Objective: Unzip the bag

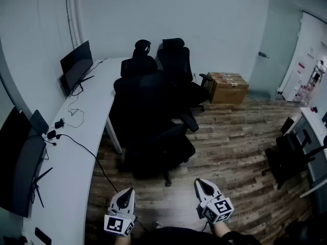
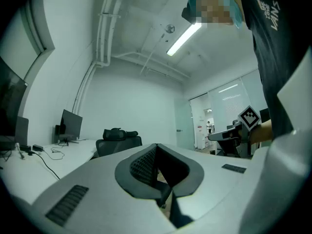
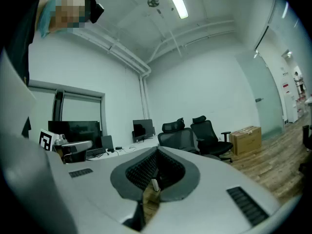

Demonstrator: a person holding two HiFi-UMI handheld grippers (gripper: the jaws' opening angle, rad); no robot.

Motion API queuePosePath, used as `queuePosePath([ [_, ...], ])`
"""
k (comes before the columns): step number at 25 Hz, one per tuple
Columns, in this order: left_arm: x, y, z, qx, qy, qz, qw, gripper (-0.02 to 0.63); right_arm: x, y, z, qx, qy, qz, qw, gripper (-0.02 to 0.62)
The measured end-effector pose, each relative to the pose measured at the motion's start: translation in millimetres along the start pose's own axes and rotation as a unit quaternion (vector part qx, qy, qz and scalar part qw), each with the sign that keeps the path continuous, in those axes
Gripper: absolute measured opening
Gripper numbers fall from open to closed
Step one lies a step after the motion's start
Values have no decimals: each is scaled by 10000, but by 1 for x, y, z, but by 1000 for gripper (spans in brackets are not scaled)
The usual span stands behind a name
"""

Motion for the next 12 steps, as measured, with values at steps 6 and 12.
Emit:
queuePosePath([
  [6, -8, -30, 14, -52, -23, -23, 10000, 18, 1, -8, 29, 190, 402, 564, 9974, 46],
  [12, -22, -57, 33, -290, -193, 43, 9994, 21, -8, -8, 60, 22, 311, 635, 9975, 48],
])
Point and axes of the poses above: the fingertips, and each gripper's own axes: z forward along the fingers, y to its right, x out of its top, the point moved 2 cm from there along -z, backward along the fingers, and after that the axes turned 1 degree about z, right-handed, at the moved point
